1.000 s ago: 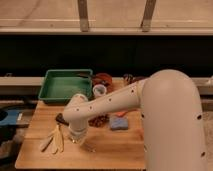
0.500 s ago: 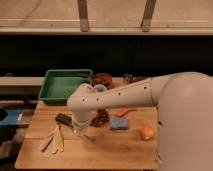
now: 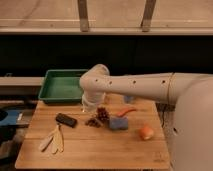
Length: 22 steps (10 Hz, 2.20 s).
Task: Place fork in purple bowl
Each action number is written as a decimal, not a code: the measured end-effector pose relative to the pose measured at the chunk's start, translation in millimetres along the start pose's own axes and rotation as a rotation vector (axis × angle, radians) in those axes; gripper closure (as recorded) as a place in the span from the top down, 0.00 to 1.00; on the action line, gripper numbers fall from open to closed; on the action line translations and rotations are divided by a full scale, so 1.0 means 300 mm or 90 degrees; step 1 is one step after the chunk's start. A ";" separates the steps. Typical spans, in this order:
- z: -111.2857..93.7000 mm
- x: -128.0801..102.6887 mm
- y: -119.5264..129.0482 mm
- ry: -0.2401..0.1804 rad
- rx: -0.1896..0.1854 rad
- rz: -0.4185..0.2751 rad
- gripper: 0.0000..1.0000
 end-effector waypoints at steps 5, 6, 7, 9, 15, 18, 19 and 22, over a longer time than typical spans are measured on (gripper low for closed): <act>-0.228 0.038 -0.291 -0.093 0.036 0.142 0.00; -0.259 0.056 -0.331 -0.103 0.043 0.167 0.00; -0.293 0.075 -0.357 -0.116 0.046 0.185 0.00; -0.344 0.141 -0.408 -0.134 0.046 0.210 0.00; -0.343 0.134 -0.401 -0.135 0.044 0.206 0.00; -0.343 0.133 -0.401 -0.135 0.044 0.205 0.00; -0.343 0.133 -0.403 -0.136 0.047 0.204 0.00; -0.400 0.119 -0.494 -0.170 0.080 0.236 0.00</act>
